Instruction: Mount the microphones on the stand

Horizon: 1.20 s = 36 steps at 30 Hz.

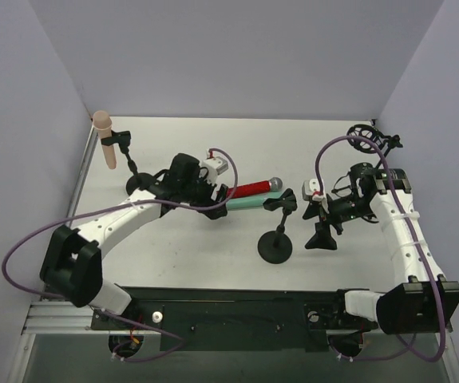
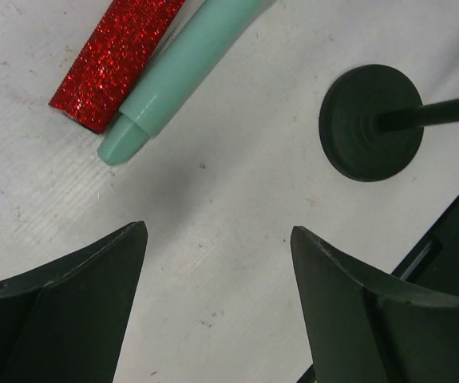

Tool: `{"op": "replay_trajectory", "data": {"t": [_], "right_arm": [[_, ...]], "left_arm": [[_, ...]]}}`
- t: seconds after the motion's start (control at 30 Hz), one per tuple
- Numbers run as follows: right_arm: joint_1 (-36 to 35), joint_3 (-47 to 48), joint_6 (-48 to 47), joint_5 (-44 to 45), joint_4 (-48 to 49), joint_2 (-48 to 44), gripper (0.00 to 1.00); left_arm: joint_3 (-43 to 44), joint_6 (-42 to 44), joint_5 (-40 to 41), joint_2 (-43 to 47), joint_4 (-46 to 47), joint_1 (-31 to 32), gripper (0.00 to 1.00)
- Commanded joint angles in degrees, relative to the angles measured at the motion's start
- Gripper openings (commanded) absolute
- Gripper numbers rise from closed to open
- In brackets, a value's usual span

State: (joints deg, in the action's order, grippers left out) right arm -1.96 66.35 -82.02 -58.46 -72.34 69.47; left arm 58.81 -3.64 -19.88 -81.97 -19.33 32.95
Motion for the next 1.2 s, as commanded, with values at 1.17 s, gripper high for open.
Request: {"op": "replay_trajectory", "data": {"t": [1.17], "right_arm": [[3.5, 4.0, -5.0, -3.2, -17.6, 6.2, 0.85]], "left_arm": [[37.4, 28.2, -4.1, -35.7, -12.4, 7.3, 0.73]]}}
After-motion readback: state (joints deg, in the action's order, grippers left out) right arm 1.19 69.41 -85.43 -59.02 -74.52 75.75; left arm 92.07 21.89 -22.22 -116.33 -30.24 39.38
